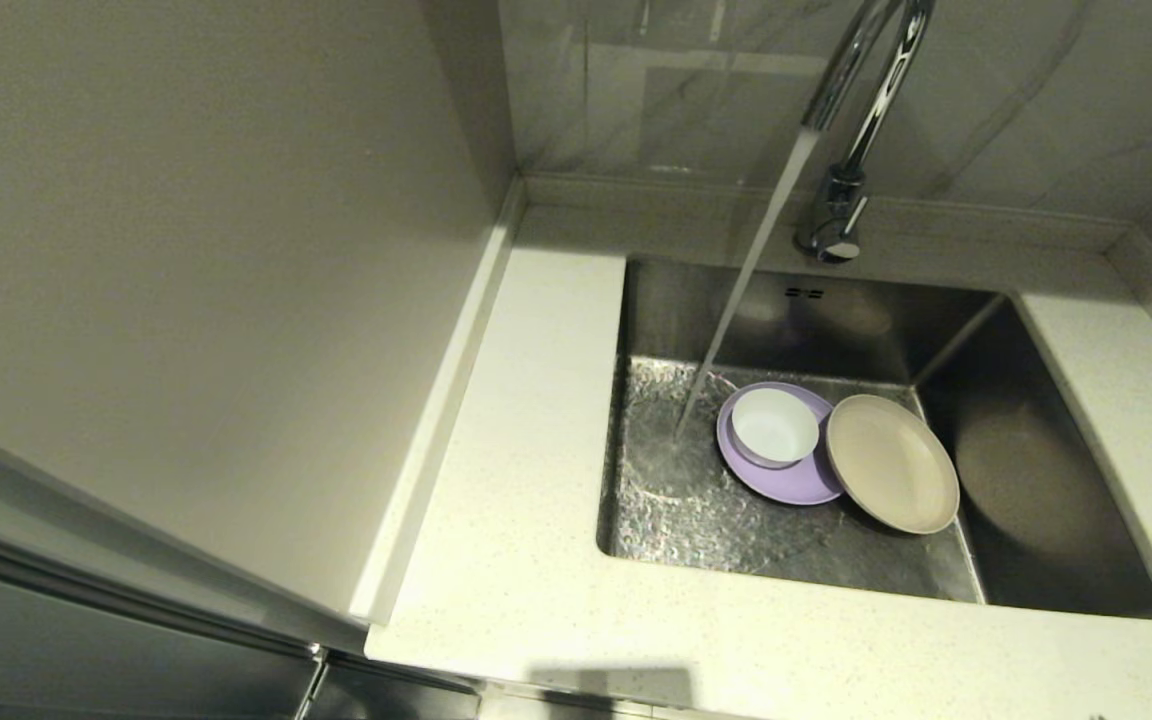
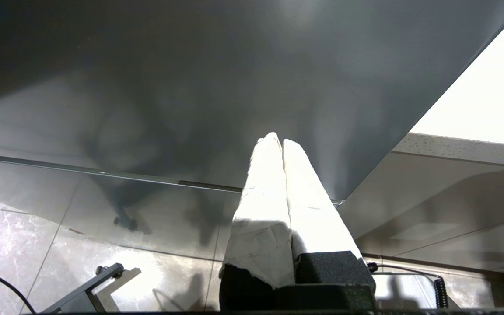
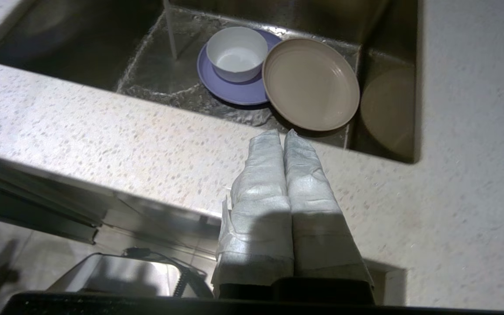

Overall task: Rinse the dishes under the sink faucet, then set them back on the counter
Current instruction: Wait for the water to rinse the bowl

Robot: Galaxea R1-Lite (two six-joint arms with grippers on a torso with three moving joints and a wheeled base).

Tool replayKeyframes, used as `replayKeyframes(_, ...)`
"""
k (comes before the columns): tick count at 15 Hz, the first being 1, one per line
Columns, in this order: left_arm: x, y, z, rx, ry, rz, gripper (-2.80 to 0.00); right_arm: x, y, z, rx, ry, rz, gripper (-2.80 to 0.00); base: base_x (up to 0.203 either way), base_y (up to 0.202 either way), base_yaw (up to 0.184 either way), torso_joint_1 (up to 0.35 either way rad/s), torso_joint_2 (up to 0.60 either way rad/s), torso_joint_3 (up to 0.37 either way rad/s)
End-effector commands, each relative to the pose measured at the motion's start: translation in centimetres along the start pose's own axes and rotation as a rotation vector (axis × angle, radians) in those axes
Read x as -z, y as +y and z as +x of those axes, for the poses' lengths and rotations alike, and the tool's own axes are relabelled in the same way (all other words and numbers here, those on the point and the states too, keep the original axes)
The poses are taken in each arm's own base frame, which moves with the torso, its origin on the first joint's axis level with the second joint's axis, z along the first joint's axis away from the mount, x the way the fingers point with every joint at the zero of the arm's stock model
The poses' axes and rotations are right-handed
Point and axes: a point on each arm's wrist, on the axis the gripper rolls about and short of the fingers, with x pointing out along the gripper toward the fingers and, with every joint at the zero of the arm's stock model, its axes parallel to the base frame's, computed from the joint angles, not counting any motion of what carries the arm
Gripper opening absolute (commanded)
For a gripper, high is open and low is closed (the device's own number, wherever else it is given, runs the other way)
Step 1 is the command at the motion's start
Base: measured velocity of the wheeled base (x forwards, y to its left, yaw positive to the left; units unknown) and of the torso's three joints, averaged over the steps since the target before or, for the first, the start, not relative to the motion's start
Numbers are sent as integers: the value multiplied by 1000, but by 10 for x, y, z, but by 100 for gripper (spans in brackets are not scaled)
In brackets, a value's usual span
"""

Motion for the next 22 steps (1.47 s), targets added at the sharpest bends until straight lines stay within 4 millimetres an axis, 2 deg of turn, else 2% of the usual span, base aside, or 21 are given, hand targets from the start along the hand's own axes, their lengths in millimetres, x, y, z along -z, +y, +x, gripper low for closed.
replayKeyframes(1, 0, 0, 0, 0, -3, -2, -280, 18, 1, -13, 1, -68, 8, -280, 0, 0, 0, 0, 0, 0)
replayKeyframes(6, 0, 0, 0, 0, -3, -1, -280, 33, 1, -18, 38, -8, 16, -280, 0, 0, 0, 0, 0, 0)
replayKeyframes(22, 0, 0, 0, 0, -3, -1, -280, 33, 1, -18, 37, -5, 0, -280, 0, 0, 0, 0, 0, 0)
